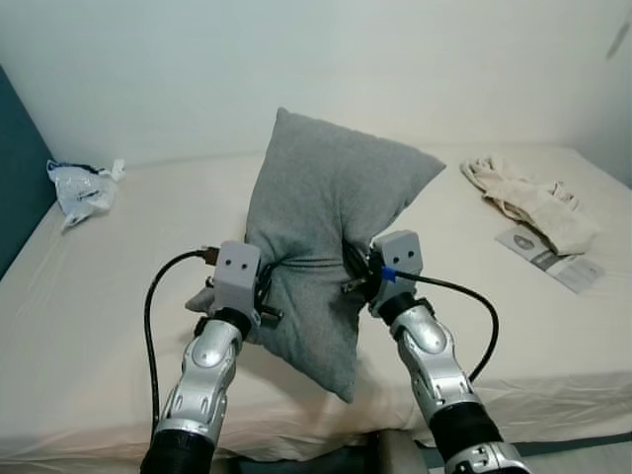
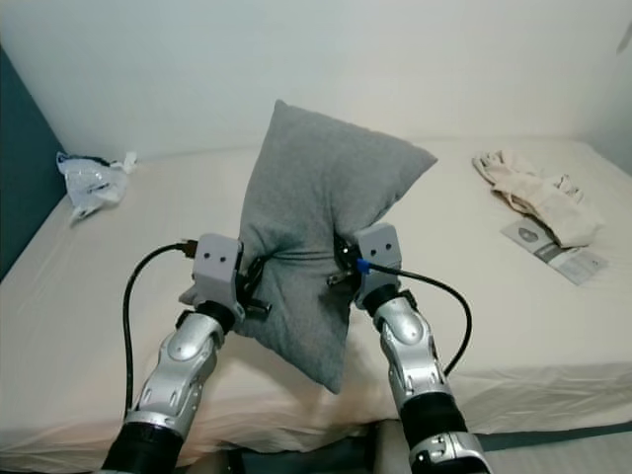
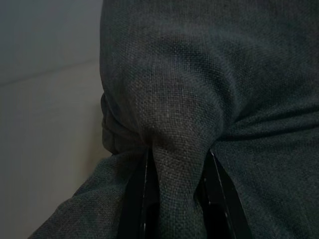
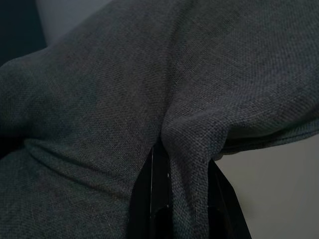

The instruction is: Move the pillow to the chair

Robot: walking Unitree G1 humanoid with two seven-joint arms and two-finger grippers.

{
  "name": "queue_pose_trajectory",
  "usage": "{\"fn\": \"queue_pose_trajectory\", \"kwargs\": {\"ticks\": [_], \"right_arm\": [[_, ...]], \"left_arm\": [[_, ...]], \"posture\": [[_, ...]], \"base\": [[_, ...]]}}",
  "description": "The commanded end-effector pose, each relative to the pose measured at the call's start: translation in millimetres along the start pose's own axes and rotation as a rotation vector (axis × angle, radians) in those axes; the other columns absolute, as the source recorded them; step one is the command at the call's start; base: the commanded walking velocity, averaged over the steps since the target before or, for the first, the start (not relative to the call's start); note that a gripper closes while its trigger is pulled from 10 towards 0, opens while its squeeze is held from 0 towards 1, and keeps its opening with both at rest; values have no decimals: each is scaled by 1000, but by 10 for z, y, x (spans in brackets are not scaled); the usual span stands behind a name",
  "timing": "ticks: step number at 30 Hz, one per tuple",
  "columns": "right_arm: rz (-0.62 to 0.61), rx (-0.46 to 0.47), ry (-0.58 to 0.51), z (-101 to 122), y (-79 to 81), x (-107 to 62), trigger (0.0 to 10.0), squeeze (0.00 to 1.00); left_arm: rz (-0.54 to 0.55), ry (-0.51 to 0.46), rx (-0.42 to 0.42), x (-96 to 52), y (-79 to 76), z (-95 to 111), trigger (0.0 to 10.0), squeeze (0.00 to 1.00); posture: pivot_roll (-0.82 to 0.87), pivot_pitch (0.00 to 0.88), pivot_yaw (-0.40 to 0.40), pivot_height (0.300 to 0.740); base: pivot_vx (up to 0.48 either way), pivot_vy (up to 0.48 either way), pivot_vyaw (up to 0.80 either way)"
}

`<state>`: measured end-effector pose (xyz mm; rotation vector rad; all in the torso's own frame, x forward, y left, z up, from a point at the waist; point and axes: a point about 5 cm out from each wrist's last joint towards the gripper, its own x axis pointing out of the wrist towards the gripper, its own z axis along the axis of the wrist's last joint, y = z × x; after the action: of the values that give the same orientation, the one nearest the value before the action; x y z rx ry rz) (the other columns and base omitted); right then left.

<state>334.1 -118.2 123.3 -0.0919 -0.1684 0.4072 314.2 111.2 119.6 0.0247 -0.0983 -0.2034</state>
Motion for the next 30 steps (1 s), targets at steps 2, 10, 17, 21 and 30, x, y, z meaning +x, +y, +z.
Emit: {"fn": "queue_pose_trajectory", "kwargs": {"ticks": [2,10,17,21,30], "right_arm": [[38,-9,37,-56,70,-13,10000,0],[46,-27,17,-25,36,-10,10000,0],[121,-6,13,6,71,-2,10000,0],[136,-18,1,28,106,11,10000,0],[154,-8,-9,43,133,17,10000,0]], "left_arm": [[53,-93,-9,32,100,165,10000,0],[77,-117,-25,21,107,186,10000,0],[92,-123,-25,25,129,198,10000,0],[91,-124,-25,29,125,198,10000,0],[99,-143,-22,12,134,217,10000,0]], "posture": [[-35,41,-21,645],[-39,38,-33,645],[-37,34,-40,645],[-35,32,-43,665],[-37,35,-45,710]], "base": [[0,0,0],[0,0,0],[0,0,0],[0,0,0],[0,0,0]]}}
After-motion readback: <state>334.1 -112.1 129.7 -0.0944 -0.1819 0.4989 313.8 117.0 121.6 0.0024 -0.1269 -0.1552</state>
